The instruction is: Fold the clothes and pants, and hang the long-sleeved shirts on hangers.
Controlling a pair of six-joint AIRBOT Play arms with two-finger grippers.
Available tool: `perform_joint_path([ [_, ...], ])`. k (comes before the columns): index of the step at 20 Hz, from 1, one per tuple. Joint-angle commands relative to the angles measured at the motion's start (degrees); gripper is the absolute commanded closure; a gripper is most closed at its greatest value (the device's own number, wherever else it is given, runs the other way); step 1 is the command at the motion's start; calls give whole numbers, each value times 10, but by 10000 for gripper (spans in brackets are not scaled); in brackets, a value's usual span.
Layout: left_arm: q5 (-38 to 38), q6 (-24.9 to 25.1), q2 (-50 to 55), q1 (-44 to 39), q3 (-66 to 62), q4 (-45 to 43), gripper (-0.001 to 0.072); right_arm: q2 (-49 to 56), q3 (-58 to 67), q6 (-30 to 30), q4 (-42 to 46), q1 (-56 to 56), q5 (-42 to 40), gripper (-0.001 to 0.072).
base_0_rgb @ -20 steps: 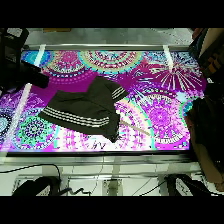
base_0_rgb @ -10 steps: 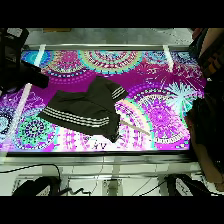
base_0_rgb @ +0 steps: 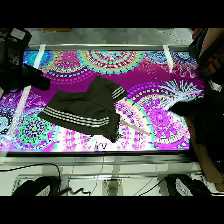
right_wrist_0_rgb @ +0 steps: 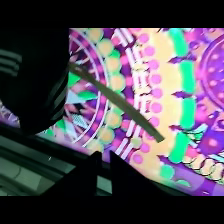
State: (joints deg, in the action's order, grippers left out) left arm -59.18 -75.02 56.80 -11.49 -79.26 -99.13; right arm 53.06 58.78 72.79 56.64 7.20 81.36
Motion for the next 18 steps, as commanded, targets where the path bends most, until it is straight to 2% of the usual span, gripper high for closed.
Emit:
perform_joint_path([
  [1, -35, 0, 12, 2, 0, 1, 625, 0, -163, -19, -111, -101, -102, 252],
  [2, -35, 0, 17, 2, 0, 1, 463, 0, -190, -14, -136, -137, -150, 219],
  [3, -35, 0, 23, 2, 0, 1, 311, 1, -207, 7, -156, -175, -204, 219],
  [4, -35, 0, 30, 2, 0, 2, 275, 8, -212, 41, -165, -209, -242, 217],
  [6, -35, -1, 40, 2, 0, 2, 275, 43, -205, 58, -192, -263, -285, 124],
  [7, -35, -1, 44, 2, 0, 2, 274, 69, -201, 58, -214, -280, -298, 113],
  [9, -35, -9, 47, 5, 0, 2, 274, 124, -192, 58, -253, -293, -315, 113],
  [13, -34, -13, 47, 22, 0, 1, 277, 228, -152, 56, -332, -293, -297, 114],
  [18, -32, -37, 47, 109, 0, 2, 278, 280, -110, 58, -336, -300, -254, 118],
])
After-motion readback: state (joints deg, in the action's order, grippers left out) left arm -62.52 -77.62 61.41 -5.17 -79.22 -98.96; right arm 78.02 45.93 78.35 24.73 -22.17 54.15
